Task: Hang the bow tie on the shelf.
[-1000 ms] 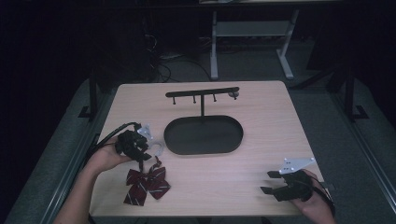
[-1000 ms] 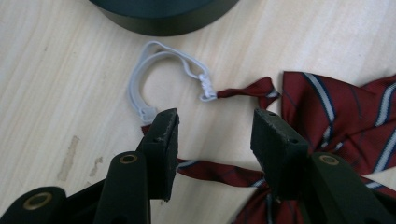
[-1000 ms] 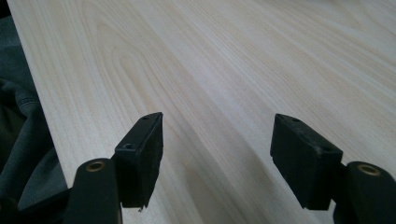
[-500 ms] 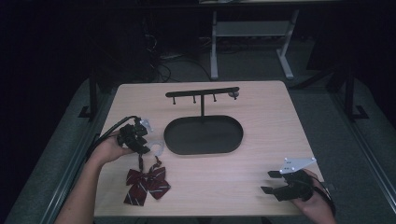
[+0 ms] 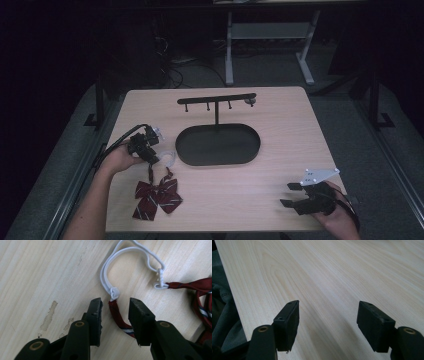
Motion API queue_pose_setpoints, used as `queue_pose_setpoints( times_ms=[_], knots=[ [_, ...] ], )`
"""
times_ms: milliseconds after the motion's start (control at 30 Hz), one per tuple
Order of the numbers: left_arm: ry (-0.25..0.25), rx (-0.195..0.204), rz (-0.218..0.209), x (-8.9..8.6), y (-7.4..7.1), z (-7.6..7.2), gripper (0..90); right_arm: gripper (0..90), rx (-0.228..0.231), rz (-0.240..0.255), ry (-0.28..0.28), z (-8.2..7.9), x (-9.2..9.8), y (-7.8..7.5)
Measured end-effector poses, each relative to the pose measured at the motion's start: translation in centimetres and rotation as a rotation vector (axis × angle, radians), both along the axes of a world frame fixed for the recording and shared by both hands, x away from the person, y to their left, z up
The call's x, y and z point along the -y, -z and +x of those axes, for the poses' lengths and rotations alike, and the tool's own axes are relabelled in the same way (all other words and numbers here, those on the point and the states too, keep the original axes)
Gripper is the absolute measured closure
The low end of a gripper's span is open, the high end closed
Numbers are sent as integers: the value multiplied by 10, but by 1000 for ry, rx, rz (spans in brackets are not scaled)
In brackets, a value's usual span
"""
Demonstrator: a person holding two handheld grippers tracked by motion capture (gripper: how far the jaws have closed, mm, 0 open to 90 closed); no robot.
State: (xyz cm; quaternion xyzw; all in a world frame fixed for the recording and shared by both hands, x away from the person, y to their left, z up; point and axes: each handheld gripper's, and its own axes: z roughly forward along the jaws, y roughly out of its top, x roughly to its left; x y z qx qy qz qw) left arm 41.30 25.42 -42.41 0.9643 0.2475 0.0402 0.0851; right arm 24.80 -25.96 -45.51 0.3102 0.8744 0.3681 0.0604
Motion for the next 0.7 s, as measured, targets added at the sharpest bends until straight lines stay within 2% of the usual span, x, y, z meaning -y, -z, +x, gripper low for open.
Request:
queue_pose_setpoints(
  times_ms=[200,700],
  knots=[
    [-7,-17,14,0,4,1,708,340,0,0,0,0,0,0],
    [28,-31,44,6,8,0,846,340,9,6,6,0,2,-1]
  ],
)
